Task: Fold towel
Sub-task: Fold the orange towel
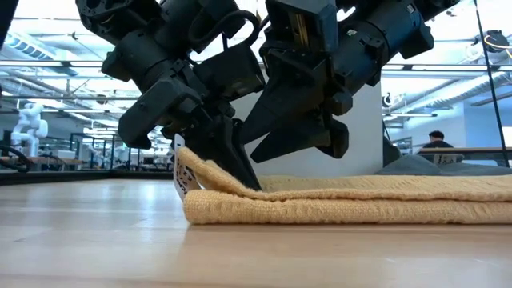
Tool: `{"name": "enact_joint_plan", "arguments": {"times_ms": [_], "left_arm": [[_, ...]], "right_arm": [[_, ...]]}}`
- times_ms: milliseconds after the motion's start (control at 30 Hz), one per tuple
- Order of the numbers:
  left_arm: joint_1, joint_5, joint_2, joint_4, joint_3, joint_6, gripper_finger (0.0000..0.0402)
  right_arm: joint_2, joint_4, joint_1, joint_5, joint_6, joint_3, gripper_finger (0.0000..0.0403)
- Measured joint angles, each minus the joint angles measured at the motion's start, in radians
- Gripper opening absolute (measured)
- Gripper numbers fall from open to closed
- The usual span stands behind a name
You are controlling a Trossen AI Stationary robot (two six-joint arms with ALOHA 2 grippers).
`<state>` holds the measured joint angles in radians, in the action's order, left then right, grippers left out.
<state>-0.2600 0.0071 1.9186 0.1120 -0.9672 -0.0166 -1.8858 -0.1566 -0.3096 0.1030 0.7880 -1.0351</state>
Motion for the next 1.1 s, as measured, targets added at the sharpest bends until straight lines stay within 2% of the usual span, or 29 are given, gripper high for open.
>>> {"name": "enact_joint_plan", "arguments": {"times_ms": [233, 300, 433, 667, 833, 933, 1100], "left_arm": [[0.000, -0.016, 0.000, 0.000, 0.000, 0.000, 0.0087], [0.000, -0.017, 0.000, 0.000, 0.000, 0.000, 0.0087], [0.001, -0.033, -0.002, -0.022, -0.002, 0.006, 0.0087], [0.005, -0.077, -0.008, -0.194, -0.006, -0.004, 0.0087], [0.006, -0.108, -0.011, -0.284, -0.008, -0.032, 0.0087], [0.009, -0.114, -0.012, -0.317, -0.009, -0.058, 0.0087], [0.008, -0.116, -0.012, -0.322, -0.009, -0.082, 0.0087]], "right_arm": [[0.000, -0.003, 0.000, 0.001, 0.005, 0.000, 0.0144], [0.000, -0.019, 0.003, 0.031, -0.030, 0.002, 0.0144], [0.000, -0.010, 0.006, 0.136, -0.280, 0.002, 0.0144], [-0.011, 0.163, 0.010, 0.159, -0.555, 0.002, 0.0144], [-0.008, 0.225, 0.001, 0.111, -0.701, 0.002, 0.0144], [-0.005, 0.257, -0.024, 0.052, -0.718, 0.000, 0.0144], [0.000, 0.371, -0.085, 0.049, -0.706, -0.005, 0.0144]]}}
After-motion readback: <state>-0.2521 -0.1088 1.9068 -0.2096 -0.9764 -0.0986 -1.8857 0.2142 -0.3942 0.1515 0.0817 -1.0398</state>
